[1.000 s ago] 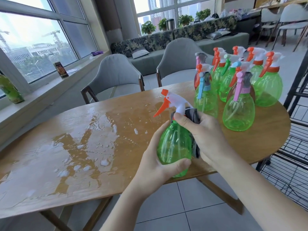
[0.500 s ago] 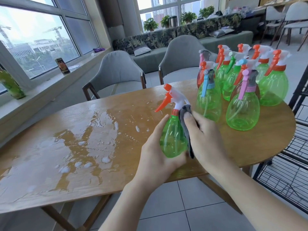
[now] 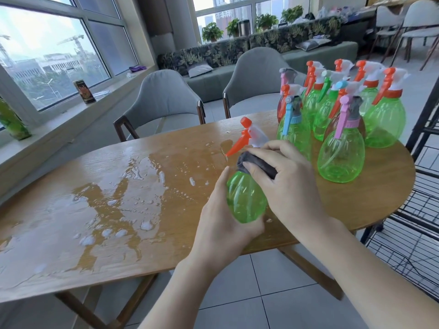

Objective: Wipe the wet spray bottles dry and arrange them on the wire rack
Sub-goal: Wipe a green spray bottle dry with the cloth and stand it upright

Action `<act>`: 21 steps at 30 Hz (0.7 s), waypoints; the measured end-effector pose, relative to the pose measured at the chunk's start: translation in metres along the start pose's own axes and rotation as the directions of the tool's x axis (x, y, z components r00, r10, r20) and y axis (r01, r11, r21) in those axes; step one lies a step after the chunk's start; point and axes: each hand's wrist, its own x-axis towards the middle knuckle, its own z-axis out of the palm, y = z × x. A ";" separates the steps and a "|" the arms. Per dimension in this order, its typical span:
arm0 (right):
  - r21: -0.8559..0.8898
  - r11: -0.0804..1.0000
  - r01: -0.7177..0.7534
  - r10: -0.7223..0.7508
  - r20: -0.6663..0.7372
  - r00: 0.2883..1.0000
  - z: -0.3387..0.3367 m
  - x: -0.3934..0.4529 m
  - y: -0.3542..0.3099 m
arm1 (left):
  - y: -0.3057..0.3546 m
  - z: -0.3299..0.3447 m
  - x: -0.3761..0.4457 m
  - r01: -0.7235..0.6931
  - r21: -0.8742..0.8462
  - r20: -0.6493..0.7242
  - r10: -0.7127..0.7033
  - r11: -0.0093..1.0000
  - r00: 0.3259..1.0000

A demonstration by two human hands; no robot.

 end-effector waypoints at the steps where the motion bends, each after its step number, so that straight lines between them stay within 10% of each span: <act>1: 0.006 1.000 -0.010 0.010 -0.008 1.000 -0.003 0.000 0.003 | -0.001 0.000 0.000 0.002 -0.002 0.001 -0.002 1.000 1.000; 21: 0.053 0.973 0.224 -0.203 -0.265 0.943 -0.010 0.037 0.000 | -0.011 -0.015 -0.007 -0.028 -0.038 0.021 0.029 0.999 0.999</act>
